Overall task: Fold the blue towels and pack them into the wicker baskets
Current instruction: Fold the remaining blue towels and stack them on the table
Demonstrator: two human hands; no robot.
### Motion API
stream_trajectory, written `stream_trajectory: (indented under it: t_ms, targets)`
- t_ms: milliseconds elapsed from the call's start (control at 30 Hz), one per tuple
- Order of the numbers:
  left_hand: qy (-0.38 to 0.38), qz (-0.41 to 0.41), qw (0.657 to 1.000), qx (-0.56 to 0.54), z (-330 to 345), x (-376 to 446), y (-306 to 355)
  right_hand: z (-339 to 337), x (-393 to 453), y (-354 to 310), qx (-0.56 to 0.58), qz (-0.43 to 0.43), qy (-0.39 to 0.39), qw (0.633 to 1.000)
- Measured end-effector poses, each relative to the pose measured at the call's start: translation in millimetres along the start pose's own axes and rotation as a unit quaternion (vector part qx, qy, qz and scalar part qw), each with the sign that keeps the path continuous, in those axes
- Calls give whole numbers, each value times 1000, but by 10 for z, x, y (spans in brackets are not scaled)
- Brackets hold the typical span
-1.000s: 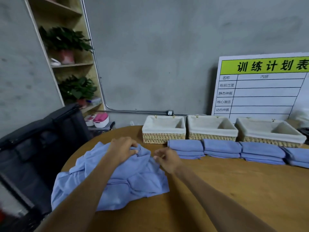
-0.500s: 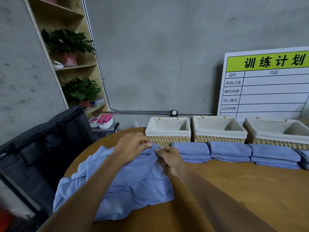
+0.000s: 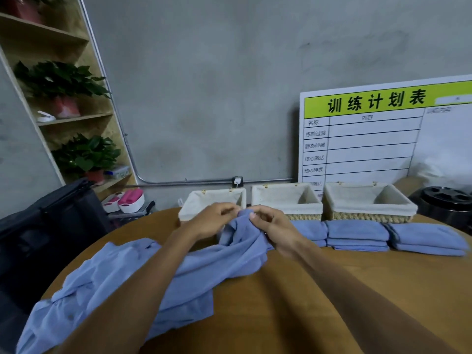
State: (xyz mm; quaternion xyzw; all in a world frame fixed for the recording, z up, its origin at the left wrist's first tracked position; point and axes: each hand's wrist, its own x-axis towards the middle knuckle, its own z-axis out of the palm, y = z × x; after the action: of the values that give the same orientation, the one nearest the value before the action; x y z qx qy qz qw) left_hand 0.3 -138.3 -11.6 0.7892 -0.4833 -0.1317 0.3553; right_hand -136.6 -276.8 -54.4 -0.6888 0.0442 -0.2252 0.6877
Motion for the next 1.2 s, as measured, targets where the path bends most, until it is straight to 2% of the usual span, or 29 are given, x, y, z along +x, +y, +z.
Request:
stream_trajectory:
  t_ms: [100, 233, 300, 400, 467, 600, 667, 800, 900, 1067, 1200]
  targets:
    - [-88, -34, 995, -9, 370, 125, 223, -398, -186, -72, -54, -23, 13, 998]
    - [-132, 7, 988, -79, 656, 220, 428, -937, -444, -155, -68, -32, 39, 996]
    - [-105, 39, 989, -92, 765, 327, 510, -1116, -537, -227, -69, -31, 58, 995]
    - [19, 106, 990, -90, 872, 479, 756, -1280, -598, -318, -1, 3, 71, 997]
    - [75, 143, 984, -80, 883, 518, 942, -1331, -638, -388, 46, 21, 89, 995]
    - [107, 201, 973, -34, 850, 492, 1172, -1333, -665, -384, -50, 37, 82, 995]
    - [100, 224, 969, -7, 795, 493, 1208, -1277, -693, -350, -84, 47, 57, 994]
    - [47, 238, 970, -13, 691, 480, 1238, -1182, -717, -320, -48, 54, 38, 997]
    - [35, 237, 970, 28, 554, 506, 1200, -1190, -679, -323, -36, 51, 75, 995]
    - [-14, 234, 948, 214, 293, 582, 1149, -1225, -620, -480, -109, 4, 137, 985]
    - [-34, 197, 951, 236, 272, 572, 1112, -1200, -599, -542, -151, -34, 154, 976]
